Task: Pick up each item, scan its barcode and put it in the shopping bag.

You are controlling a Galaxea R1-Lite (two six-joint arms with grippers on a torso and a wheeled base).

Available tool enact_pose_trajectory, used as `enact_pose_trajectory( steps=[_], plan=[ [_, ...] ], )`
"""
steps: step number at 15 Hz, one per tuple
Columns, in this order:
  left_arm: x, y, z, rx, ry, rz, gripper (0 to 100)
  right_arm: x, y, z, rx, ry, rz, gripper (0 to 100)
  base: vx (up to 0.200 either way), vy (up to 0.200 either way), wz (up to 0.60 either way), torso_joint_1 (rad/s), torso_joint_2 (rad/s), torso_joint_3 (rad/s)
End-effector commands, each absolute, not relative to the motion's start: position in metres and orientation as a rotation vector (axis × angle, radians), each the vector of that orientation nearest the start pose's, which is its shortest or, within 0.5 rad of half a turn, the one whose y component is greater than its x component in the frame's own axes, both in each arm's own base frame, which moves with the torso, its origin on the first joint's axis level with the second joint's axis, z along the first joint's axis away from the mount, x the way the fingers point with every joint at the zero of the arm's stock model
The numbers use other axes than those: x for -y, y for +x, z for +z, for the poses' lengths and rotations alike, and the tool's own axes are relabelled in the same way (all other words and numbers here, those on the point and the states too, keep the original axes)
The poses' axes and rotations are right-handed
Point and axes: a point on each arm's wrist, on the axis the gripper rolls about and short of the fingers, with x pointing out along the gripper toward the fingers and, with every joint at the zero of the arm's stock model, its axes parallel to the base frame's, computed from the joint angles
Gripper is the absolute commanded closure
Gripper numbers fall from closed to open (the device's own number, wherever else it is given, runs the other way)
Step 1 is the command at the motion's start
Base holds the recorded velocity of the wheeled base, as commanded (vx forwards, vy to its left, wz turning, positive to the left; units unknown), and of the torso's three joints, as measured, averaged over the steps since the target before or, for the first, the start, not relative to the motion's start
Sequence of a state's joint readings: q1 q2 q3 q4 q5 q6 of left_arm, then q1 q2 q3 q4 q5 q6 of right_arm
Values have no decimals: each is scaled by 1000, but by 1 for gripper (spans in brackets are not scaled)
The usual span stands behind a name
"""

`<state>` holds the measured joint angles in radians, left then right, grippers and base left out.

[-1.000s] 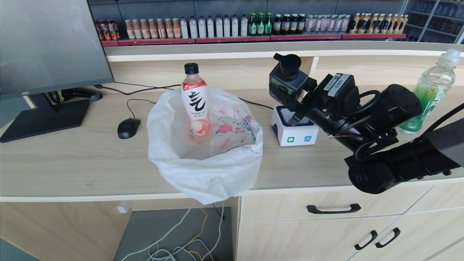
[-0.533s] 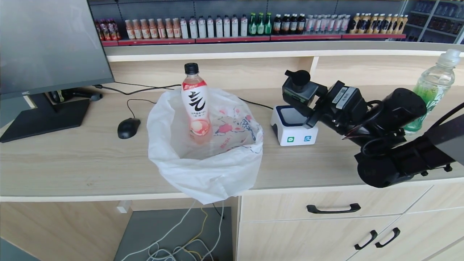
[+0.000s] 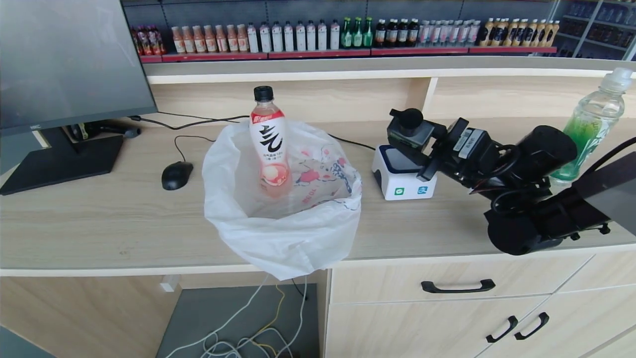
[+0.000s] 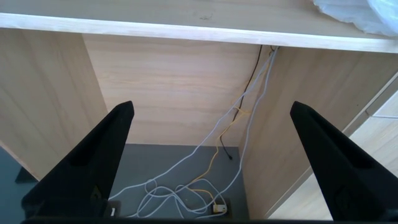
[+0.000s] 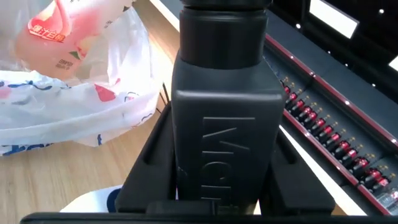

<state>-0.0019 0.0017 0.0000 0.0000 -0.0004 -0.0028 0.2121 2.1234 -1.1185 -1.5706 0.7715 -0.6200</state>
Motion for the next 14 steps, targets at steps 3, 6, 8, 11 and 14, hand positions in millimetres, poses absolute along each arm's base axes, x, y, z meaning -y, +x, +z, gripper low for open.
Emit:
enact_pose_trajectory(
  steps=[3, 6, 8, 11, 14],
  plan=[
    [0, -23, 76, -2, -3, -3, 0, -98, 385, 199, 850, -718, 752, 100, 0, 0, 0, 0, 0, 0],
    [0, -23, 76, -2, -3, -3, 0, -99, 387, 197, 847, -719, 754, 100, 0, 0, 0, 0, 0, 0],
    [0, -23, 76, -2, -3, -3, 0, -99, 389, 196, 847, -719, 754, 100, 0, 0, 0, 0, 0, 0],
    [0, -23, 76, -2, -3, -3, 0, -100, 390, 194, 848, -722, 756, 100, 0, 0, 0, 0, 0, 0],
    [0, -23, 76, -2, -3, -3, 0, -100, 391, 194, 850, -723, 755, 100, 0, 0, 0, 0, 0, 0]
  ],
)
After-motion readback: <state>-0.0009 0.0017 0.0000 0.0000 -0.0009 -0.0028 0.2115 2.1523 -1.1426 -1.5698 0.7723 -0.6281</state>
